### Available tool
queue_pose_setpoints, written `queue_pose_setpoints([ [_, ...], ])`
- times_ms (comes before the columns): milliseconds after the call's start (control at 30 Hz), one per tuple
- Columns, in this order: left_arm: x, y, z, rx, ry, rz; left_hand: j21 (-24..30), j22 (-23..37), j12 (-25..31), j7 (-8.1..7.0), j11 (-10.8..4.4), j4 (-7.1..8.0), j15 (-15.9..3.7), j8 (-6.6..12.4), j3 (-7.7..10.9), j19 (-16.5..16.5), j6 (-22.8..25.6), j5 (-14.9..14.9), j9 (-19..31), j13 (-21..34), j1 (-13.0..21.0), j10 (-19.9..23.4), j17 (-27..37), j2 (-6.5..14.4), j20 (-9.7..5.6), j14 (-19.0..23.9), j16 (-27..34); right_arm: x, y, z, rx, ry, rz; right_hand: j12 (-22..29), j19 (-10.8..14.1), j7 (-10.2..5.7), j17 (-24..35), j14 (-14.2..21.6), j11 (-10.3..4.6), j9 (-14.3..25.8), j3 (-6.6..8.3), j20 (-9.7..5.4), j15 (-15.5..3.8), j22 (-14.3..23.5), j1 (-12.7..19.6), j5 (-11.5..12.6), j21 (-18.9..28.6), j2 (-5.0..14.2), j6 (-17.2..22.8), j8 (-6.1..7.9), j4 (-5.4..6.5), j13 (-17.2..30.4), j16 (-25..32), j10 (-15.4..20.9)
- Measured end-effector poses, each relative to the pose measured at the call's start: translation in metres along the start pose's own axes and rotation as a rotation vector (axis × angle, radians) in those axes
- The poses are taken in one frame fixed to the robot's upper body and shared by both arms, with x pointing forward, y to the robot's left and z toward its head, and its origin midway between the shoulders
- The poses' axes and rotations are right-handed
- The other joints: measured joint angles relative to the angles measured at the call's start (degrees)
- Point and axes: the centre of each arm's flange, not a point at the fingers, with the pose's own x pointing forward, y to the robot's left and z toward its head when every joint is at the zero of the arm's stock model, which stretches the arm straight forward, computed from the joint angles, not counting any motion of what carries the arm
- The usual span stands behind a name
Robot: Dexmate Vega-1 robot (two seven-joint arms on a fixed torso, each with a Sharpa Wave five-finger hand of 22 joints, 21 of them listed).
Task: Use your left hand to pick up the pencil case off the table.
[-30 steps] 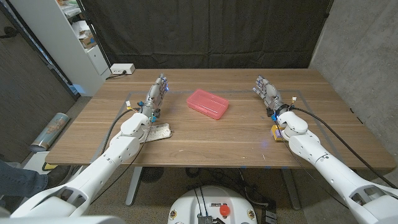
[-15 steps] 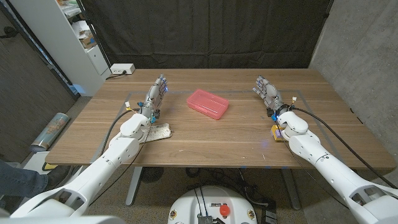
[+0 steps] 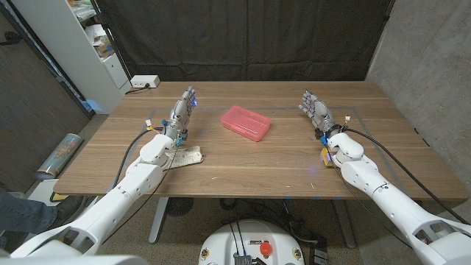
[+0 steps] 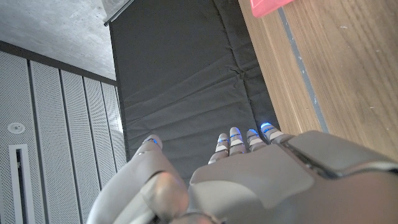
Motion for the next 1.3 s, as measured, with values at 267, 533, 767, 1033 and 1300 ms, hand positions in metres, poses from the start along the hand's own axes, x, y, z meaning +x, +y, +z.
queue_pose_setpoints([
  [267,0.000,-0.001,0.009,0.074,-0.017,0.000,0.0,0.3,0.0,0.17,0.00,-0.23,0.00,0.23,0.23,-0.1,0.3,0.0,0.0,-0.3,0.2,0.0,0.0,0.2,0.52,0.0,0.2,-0.003,0.001,0.001,0.000,-0.006,-0.006,0.0,0.0,0.00,0.0,-0.3,0.00,0.0,0.00,0.00,0.31,0.0,0.2,0.0,0.0,0.18,0.0,0.00,0.00,0.0,0.0,0.0],
  [533,0.004,-0.006,0.017,0.124,-0.038,-0.014,0.0,0.3,0.2,0.01,-0.32,-0.23,-0.21,0.23,0.23,0.0,0.4,0.0,0.0,-0.5,0.2,0.3,0.0,0.2,0.61,0.2,0.2,-0.009,-0.003,0.006,-0.010,-0.017,-0.023,0.0,0.0,-0.20,-0.1,-0.3,0.32,0.0,-0.25,0.00,0.31,0.0,0.2,0.0,0.0,0.16,0.2,0.00,-0.25,0.0,0.0,0.3],
  [767,0.006,-0.012,0.026,0.170,-0.062,-0.023,-0.4,0.3,0.2,-0.30,-0.32,-0.72,-0.01,0.23,0.22,0.2,0.7,0.0,0.0,-0.8,0.4,0.3,0.0,0.1,0.84,0.4,0.2,-0.013,-0.005,0.010,-0.013,-0.030,-0.041,0.0,0.0,-0.09,-0.3,-0.1,0.02,0.0,-0.25,0.00,0.53,0.0,0.2,0.0,0.0,0.16,0.7,0.44,-0.25,0.0,0.2,0.6],
  [1033,0.008,-0.017,0.035,0.211,-0.080,-0.032,-0.4,0.3,0.2,0.01,-0.32,-0.71,-0.01,0.23,0.22,0.4,1.0,0.0,0.0,-0.8,0.8,0.3,0.0,0.3,1.03,0.4,0.2,-0.015,-0.006,0.011,-0.014,-0.043,-0.060,0.0,0.0,-0.09,-0.3,-0.1,0.02,0.0,-0.25,0.00,0.52,0.0,0.1,0.0,0.0,0.15,0.7,0.44,-0.24,0.0,0.2,0.6],
  [1300,0.008,-0.022,0.038,0.233,-0.089,-0.044,-0.4,0.3,0.2,0.01,-0.32,-0.96,-0.23,0.23,0.46,0.4,1.0,0.0,0.0,-1.1,1.0,0.3,0.0,0.5,1.03,0.6,0.2,-0.017,-0.007,0.012,-0.011,-0.053,-0.071,0.0,0.0,-0.09,-0.3,-0.1,0.02,0.0,-0.24,0.00,0.52,0.0,0.1,0.0,0.0,0.15,0.7,0.44,-0.24,0.0,0.2,0.6],
])
